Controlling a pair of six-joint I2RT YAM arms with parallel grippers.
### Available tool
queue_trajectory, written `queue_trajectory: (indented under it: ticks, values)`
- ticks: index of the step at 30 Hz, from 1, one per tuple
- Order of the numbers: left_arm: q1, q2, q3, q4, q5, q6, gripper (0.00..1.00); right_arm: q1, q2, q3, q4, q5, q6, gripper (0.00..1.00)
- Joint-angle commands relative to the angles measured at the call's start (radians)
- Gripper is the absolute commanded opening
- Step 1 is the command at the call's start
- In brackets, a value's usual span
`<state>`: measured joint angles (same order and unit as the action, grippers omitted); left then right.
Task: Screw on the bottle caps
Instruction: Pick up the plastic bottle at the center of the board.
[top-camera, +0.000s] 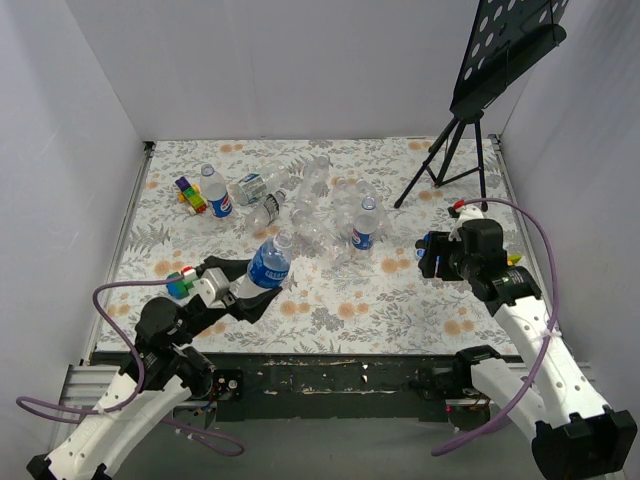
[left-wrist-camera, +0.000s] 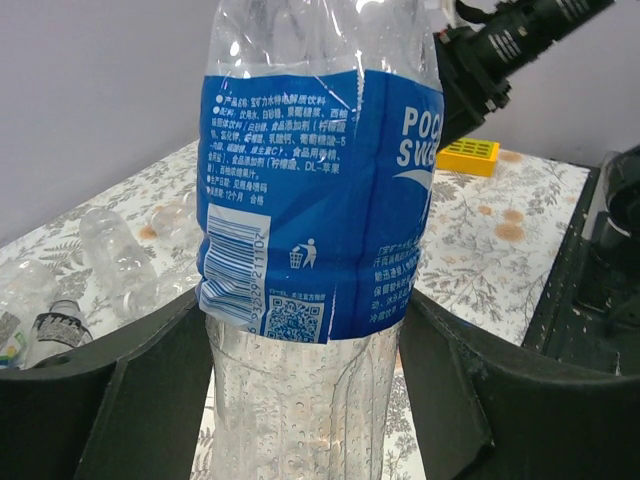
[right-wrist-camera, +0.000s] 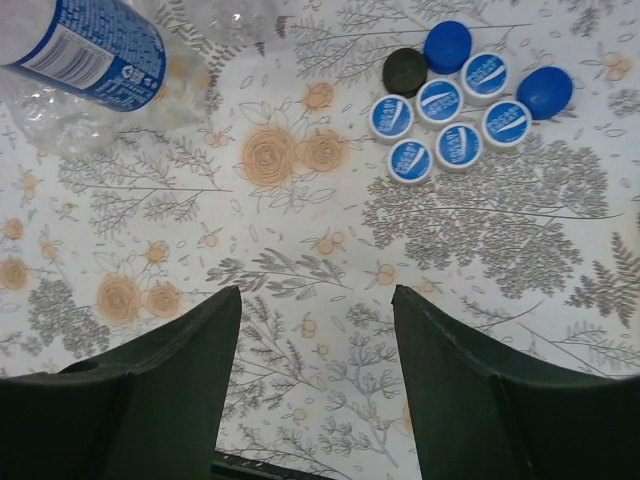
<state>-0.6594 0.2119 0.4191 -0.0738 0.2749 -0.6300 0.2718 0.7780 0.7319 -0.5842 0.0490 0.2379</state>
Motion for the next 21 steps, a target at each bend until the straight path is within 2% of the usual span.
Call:
queue_trajectory:
  ticks: [1,6,10,14,21]
  values:
    - [0.004,-0.037,-0.049,0.055,0.107,0.046,0.03,0.004,0.012,0.101,0.006,-0.202,-0.029,0.68]
    - [0.003,0.033,-0.043,0.098,0.151,0.052,0.03,0.004,-0.059,0.185,0.063,-0.380,-0.084,0.67]
    - [0.003,0.150,-0.003,0.141,0.213,0.061,0.04,0.006,-0.077,0.260,0.107,-0.572,-0.086,0.73]
    - [0.004,0.276,0.046,0.207,0.285,0.065,0.03,0.009,-0.091,0.274,0.256,-0.777,-0.016,0.82]
    - [0.004,0.429,0.084,0.311,0.380,0.035,0.03,0.035,-0.085,0.245,0.521,-0.931,0.105,0.83]
